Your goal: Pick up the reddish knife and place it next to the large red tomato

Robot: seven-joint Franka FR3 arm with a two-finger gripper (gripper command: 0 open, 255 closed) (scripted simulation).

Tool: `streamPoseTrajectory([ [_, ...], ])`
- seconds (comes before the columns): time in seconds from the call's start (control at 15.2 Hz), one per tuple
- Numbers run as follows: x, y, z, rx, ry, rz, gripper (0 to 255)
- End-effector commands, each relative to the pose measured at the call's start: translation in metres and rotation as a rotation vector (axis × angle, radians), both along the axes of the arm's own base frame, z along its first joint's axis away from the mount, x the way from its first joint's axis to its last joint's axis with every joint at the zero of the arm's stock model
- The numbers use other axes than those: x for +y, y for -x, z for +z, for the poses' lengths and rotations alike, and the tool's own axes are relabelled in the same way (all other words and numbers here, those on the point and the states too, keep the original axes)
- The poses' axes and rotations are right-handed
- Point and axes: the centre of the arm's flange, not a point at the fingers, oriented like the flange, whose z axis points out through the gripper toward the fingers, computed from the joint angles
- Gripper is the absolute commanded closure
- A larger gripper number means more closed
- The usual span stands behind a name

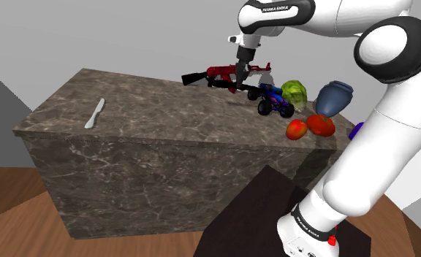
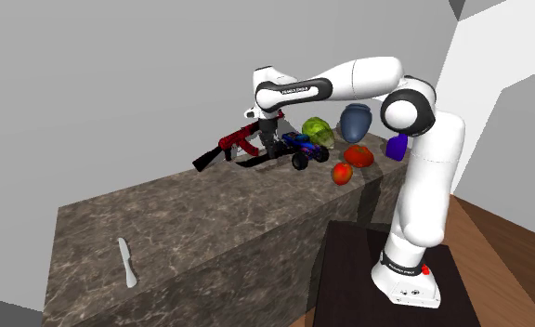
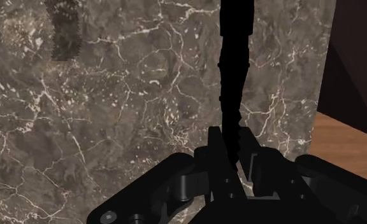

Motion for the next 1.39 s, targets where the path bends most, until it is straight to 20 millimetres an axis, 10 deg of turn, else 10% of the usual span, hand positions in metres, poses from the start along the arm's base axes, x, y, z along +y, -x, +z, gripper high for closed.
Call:
streamPoseTrajectory([
  [0.0, -0.016, 0.021, -0.002, 0.000, -0.001, 0.001, 255],
  [1.32, -0.178, 0.229, -0.001, 0.000, -0.001, 0.001, 255],
])
